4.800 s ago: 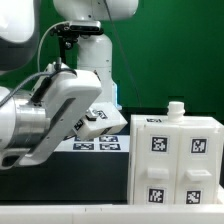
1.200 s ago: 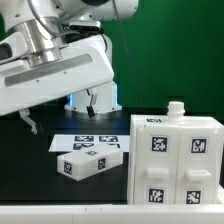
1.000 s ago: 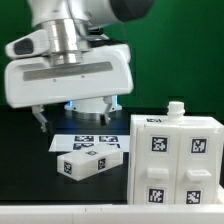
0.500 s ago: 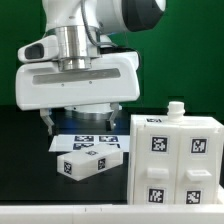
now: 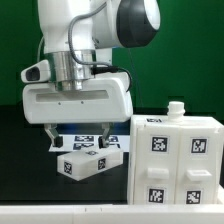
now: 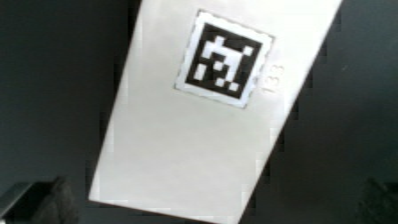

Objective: Assemble cabinet

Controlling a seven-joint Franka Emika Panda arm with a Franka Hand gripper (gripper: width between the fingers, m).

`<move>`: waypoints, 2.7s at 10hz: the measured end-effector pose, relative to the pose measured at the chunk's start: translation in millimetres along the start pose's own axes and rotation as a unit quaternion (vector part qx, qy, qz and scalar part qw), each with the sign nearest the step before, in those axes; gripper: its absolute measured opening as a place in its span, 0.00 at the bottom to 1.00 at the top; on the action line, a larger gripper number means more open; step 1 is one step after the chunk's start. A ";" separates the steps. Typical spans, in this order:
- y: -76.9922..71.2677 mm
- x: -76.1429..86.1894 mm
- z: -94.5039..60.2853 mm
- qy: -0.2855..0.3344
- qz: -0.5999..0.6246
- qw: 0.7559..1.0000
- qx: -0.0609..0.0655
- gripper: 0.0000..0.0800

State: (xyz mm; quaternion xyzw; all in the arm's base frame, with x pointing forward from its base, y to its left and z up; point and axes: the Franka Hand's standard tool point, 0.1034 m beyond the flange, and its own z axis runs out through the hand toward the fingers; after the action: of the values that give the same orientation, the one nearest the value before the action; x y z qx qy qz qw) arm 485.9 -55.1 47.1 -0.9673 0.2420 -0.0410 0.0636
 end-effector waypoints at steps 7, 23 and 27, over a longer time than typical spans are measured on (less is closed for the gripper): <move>-8.9 -26.2 12.5 -0.063 0.115 0.991 -0.007 1.00; -56.6 -5.1 -104.3 -0.090 0.043 0.995 0.004 0.69; -53.7 -4.5 -73.2 -0.078 -0.004 0.996 -0.033 0.70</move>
Offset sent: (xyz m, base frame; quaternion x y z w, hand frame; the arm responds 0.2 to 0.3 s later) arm -0.0240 0.0188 -0.0072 -0.1042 -0.1641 0.2687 0.9434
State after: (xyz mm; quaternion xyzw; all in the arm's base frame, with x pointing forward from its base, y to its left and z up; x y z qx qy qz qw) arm 498.8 -13.6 126.9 -0.9701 0.2337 0.0419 0.0502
